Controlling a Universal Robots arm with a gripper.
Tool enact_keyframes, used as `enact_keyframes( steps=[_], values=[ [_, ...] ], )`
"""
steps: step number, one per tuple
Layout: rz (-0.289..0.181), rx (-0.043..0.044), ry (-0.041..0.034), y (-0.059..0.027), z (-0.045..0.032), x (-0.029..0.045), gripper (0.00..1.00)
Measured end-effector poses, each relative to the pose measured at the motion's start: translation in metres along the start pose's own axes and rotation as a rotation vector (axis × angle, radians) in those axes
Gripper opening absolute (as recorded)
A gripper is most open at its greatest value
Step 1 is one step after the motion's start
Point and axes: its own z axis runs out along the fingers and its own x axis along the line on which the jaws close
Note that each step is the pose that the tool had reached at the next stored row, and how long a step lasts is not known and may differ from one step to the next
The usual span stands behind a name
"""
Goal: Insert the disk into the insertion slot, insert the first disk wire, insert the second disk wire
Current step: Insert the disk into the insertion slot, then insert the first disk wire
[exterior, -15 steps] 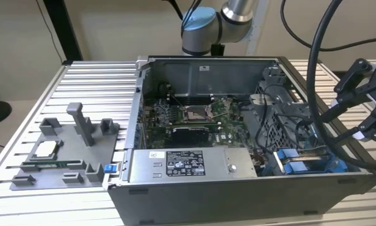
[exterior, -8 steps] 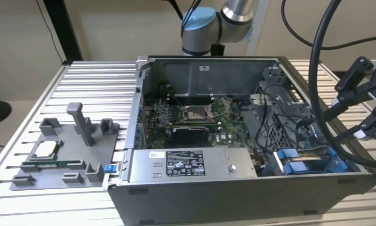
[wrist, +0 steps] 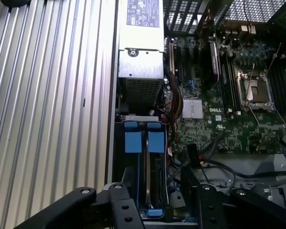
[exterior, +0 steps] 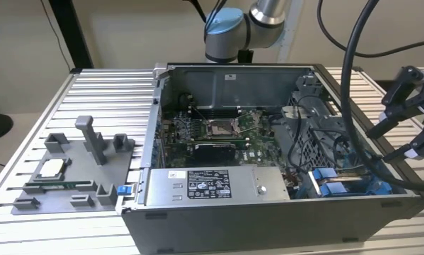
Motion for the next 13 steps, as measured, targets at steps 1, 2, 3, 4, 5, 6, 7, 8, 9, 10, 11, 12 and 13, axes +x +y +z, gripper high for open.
enact_keyframes(
  steps=[1, 2, 3, 4, 5, 6, 7, 8, 9, 10, 11, 12, 13],
  values=[
    [-0.002, 0.0184, 0.0002, 0.0, 0.0, 0.0, 1.0],
    [-0.005, 0.0357, 0.0006, 0.0, 0.0, 0.0, 1.0],
    [-0.007, 0.0552, 0.0009, 0.0, 0.0, 0.0, 1.0],
    [-0.009, 0.0714, 0.0013, 0.0, 0.0, 0.0, 1.0],
    [-0.012, 0.0903, 0.0018, 0.0001, 0.0, 0.0, 1.0],
    [-0.015, 0.1082, 0.0022, 0.0001, 0.0, 0.0, 1.0],
    [-0.017, 0.127, 0.0024, 0.0004, 0.0001, -0.0001, 1.0],
    [-0.018, 0.1446, 0.0025, 0.0012, 0.0004, -0.0002, 1.0],
    [-0.02, 0.1617, 0.0026, 0.0026, 0.001, -0.0003, 1.0],
    [-0.021, 0.179, 0.0027, 0.0048, 0.0017, -0.0004, 1.0],
    [-0.023, 0.1935, 0.0028, 0.007, 0.0026, -0.0007, 1.0],
    [-0.024, 0.2074, 0.0028, 0.0094, 0.0035, -0.0012, 1.0],
    [-0.025, 0.2184, 0.0031, 0.0117, 0.0043, -0.0016, 1.0]
  ],
)
